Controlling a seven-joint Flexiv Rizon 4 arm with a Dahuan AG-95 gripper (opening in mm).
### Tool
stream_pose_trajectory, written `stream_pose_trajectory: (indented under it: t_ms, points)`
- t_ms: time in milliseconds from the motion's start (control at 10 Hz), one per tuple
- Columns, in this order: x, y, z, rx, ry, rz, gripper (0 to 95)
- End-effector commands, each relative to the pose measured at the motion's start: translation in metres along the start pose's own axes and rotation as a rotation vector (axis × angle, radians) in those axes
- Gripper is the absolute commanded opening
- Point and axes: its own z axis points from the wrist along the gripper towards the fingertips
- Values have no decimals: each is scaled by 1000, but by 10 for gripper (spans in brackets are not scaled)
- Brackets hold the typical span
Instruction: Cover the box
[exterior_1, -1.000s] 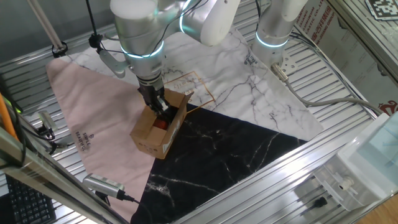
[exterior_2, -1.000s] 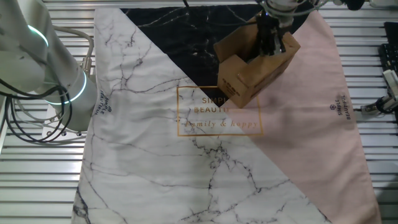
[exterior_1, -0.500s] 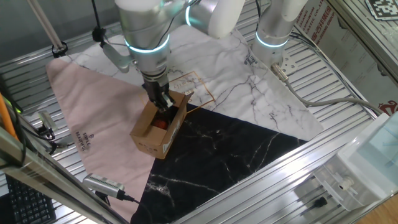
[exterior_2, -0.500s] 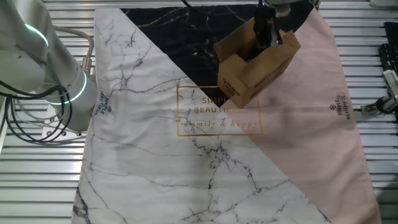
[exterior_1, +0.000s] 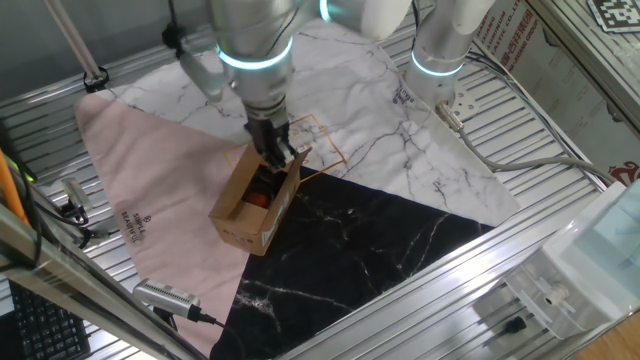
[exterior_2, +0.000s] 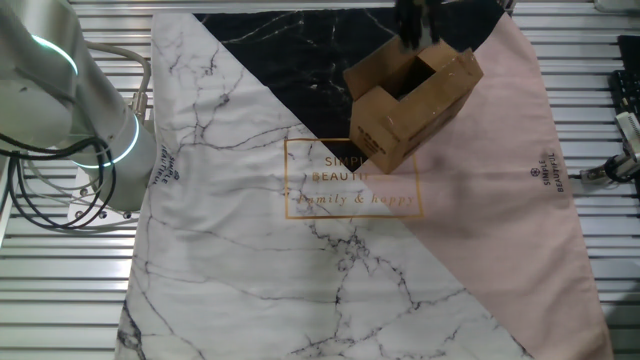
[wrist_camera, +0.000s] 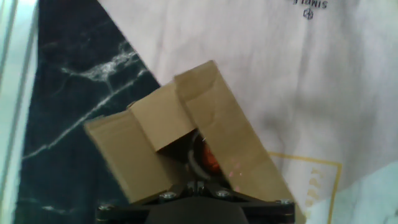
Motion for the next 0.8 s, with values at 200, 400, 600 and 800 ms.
stream_pose_trajectory:
  t_ms: [200,400,600,800]
  points:
    - [-3,0,3,5,7,13,0]
    - [-3,1,3,7,8,11,0]
    - [-4,1,4,8,18,4,0]
    - [-4,1,4,6,14,-9,0]
